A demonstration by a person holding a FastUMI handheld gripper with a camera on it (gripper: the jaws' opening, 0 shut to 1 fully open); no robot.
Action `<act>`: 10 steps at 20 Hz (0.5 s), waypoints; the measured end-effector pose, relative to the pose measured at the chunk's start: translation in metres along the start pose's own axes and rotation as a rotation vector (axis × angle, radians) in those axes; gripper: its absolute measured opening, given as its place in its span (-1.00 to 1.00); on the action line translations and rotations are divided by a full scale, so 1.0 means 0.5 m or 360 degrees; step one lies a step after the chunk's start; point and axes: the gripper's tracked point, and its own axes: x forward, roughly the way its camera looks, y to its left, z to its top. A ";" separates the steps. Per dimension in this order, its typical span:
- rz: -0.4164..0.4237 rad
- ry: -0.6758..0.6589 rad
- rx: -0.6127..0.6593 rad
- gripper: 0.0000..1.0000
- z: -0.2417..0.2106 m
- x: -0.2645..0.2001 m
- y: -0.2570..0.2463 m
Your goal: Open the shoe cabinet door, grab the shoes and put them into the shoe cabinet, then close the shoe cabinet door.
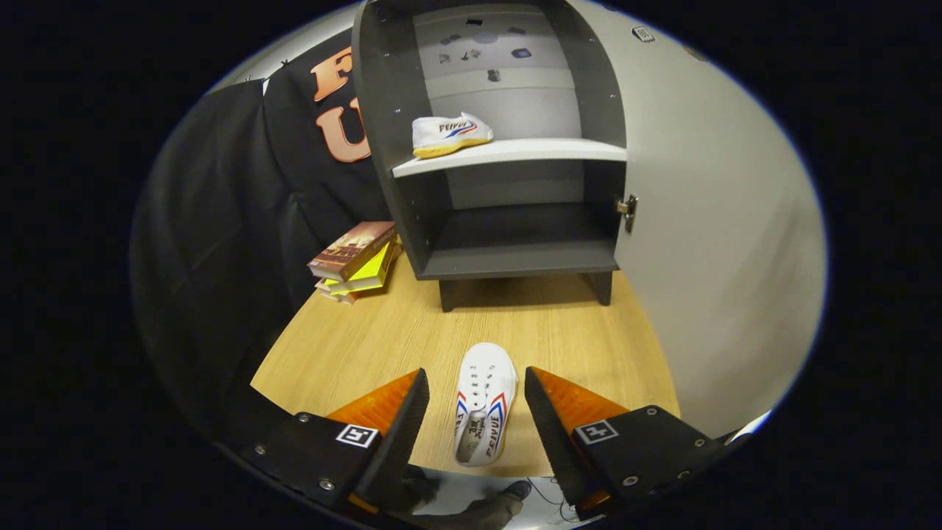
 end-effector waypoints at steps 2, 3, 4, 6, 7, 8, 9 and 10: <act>0.0008 0.0059 -0.0026 0.65 -0.043 0.035 0.014; 0.0010 0.0089 -0.0028 0.65 -0.063 0.053 0.021; 0.0016 0.0125 -0.0028 0.66 -0.086 0.070 0.026; 0.0019 0.0163 -0.0026 0.66 -0.122 0.102 0.039; 0.0004 0.0172 -0.0039 0.65 -0.140 0.122 0.040; -0.0009 0.0209 -0.0045 0.64 -0.164 0.139 0.039; -0.0005 0.0229 -0.0029 0.62 -0.184 0.150 0.046; -0.0003 0.0241 -0.0003 0.58 -0.199 0.162 0.050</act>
